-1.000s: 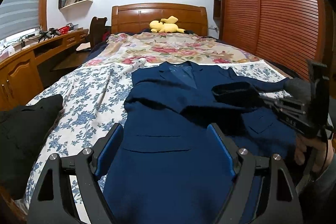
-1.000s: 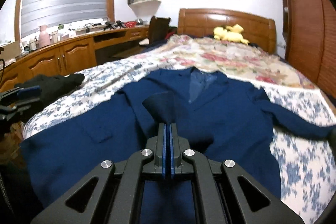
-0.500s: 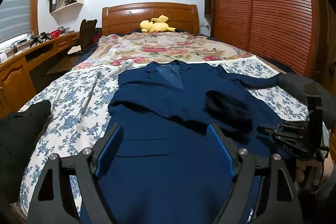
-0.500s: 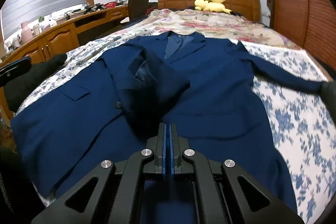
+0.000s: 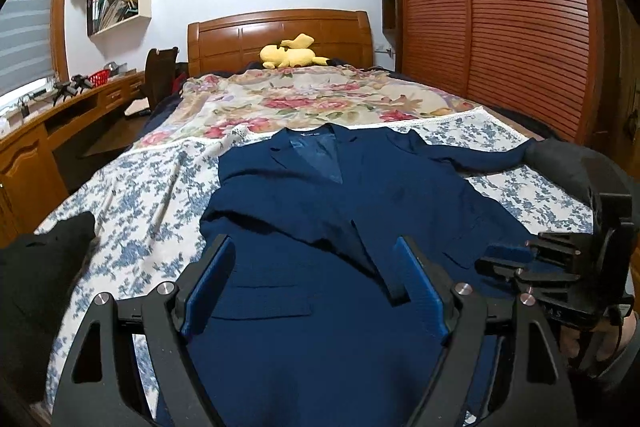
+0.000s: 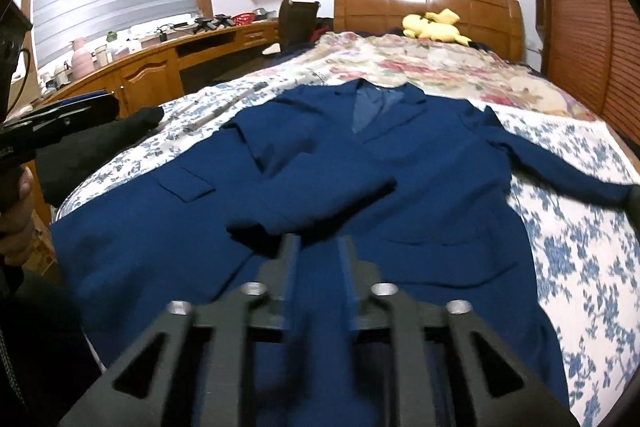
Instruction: Fold large clothes
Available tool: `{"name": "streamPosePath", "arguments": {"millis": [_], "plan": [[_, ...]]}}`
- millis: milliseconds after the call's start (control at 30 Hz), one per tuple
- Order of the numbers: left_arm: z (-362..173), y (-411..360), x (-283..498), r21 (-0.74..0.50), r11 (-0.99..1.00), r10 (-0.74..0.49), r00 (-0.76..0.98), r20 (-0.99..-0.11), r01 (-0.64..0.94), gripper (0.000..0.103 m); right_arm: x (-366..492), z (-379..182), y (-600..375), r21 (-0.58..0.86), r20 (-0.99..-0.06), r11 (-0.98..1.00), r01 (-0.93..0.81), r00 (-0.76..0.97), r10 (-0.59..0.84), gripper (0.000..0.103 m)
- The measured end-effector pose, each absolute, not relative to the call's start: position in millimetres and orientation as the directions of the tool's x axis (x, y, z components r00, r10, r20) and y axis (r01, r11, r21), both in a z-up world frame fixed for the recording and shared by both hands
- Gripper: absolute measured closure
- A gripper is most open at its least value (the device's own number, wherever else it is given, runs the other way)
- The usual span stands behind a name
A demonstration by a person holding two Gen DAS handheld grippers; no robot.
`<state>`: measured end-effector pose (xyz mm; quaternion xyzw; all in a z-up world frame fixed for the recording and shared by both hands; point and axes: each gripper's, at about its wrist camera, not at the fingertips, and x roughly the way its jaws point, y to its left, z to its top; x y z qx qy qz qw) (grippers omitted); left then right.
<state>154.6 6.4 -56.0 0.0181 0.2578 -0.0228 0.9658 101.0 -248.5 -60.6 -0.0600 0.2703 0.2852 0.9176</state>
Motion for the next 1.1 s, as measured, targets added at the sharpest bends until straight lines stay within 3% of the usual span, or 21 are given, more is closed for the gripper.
{"name": "streamPosePath", "arguments": {"millis": [67, 667, 1100], "plan": [[-56.1, 6.9, 157.7, 0.03, 0.998, -0.033, 0.865, -0.501, 0.056, 0.021, 105.8, -60.8, -245.3, 0.054, -0.526, 0.821, -0.569, 0.682, 0.508, 0.055], [-126.6, 40.9, 215.5, -0.033, 0.999, -0.049, 0.819, -0.572, 0.037, 0.02, 144.8, -80.3, -210.9, 0.063, -0.591, 0.785, -0.616, 0.611, 0.527, 0.055], [-125.5, 41.8, 206.2, -0.052, 0.996, -0.092, 0.837, -0.539, 0.075, 0.02, 160.4, -67.3, -186.2, 0.015, -0.635, 0.789, -0.614, 0.604, 0.482, 0.055]]}}
